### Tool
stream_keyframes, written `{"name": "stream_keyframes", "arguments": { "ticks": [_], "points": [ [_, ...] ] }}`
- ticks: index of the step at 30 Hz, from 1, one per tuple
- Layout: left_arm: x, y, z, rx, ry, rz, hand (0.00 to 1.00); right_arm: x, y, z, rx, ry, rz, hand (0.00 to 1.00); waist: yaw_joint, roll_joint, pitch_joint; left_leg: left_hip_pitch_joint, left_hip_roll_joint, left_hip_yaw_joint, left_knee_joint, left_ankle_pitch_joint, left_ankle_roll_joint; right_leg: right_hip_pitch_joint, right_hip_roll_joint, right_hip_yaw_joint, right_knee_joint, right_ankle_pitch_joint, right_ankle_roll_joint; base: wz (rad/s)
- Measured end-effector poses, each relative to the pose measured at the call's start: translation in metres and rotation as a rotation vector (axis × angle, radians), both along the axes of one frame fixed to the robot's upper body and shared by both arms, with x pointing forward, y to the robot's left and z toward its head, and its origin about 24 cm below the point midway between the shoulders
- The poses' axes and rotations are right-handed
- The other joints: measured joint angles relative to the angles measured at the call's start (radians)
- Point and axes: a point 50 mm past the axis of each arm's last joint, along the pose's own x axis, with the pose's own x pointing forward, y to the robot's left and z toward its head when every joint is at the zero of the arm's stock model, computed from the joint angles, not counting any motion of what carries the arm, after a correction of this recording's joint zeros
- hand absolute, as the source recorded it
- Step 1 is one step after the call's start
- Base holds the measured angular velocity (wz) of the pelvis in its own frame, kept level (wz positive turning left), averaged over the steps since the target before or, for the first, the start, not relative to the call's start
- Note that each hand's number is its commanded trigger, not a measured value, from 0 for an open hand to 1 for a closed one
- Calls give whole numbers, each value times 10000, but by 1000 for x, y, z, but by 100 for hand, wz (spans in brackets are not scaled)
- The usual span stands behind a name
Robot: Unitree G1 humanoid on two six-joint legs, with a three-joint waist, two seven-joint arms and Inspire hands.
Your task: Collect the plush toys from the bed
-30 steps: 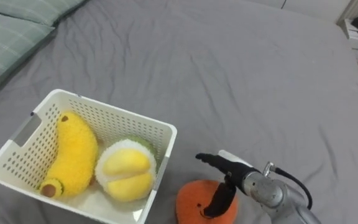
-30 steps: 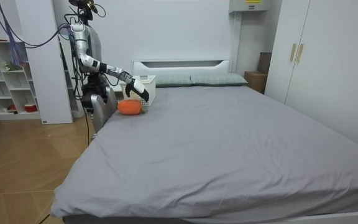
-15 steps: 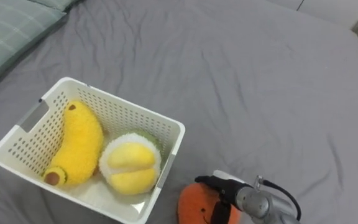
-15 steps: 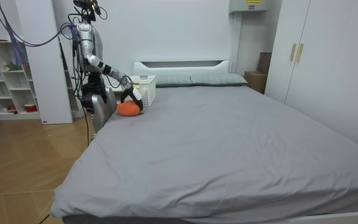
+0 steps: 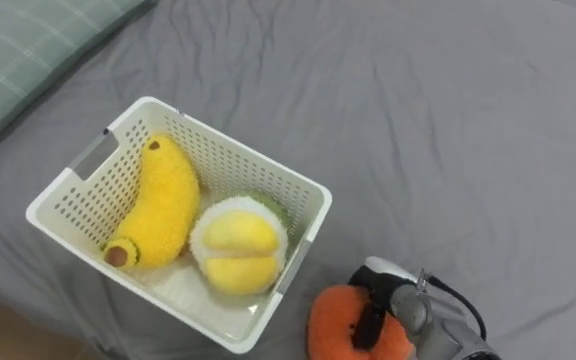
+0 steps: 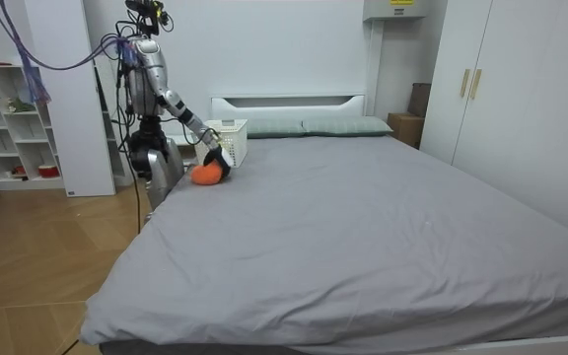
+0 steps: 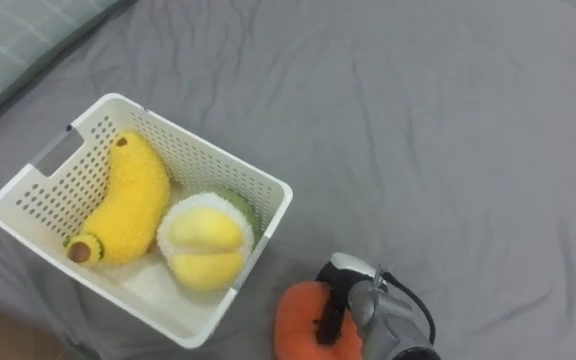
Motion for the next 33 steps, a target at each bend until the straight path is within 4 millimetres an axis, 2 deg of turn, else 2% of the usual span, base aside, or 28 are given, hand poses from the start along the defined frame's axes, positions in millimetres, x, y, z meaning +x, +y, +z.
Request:
{"name": "stream_keyframes", "arguments": {
  "ticks": [3, 10, 12, 15, 19, 24, 29, 33],
  "points": [
    [0, -1, 0, -89, 43, -152, 0, -3, -3, -3, 76, -8, -192, 100, 135, -2, -4, -84, -32, -75, 21, 5, 1, -55, -18, -94, -51, 0, 0, 8],
    [-1, -1, -1, -200, 39, -180, 0, -7, -5, -6, 347, 8, -220, 100, 125, -46, -46, -103, -35, -71, 16, 16, -3, -75, -17, -18, -75, 0, 1, 1],
    [-1, -2, -1, -294, 15, -165, 0, -7, -6, -4, 501, -113, -243, 100, 97, -4, -43, -67, -28, 24, 10, 17, -2, -83, -25, 59, -75, 0, 2, -10],
    [-3, -3, -1, -328, 26, -125, 0, -7, -10, 2, 694, -561, -359, 100, -132, 156, -33, 130, -27, 118, -30, 24, 12, 58, -38, 178, -78, 0, 3, -10],
    [0, -2, 1, -313, -340, 39, 0, 5, -16, 26, 965, -1957, -365, 100, -543, 288, -85, 548, 18, 419, -178, 29, 19, 261, -90, 452, -48, -2, 4, -20],
    [9, 3, 4, -157, -856, 292, 0, 24, -33, 66, 1038, -3959, -607, 100, -929, 240, -139, 1083, 63, 792, -420, 31, 33, 526, -24, 871, 46, -15, 23, -25],
    [17, 5, 6, -63, -1281, 406, 0, 32, -44, 96, 1223, -5405, -1158, 100, -1337, 239, -135, 1528, 92, 1045, -559, 21, 47, 762, 40, 1161, 46, -10, 29, -17],
    [18, 5, 6, -131, -1406, 809, 0, 34, -49, 114, 1342, -6149, -1494, 100, -1487, 415, -150, 1719, 128, 1298, -621, 20, 46, 783, 66, 1440, 89, -3, 21, -18]
  ]
}}
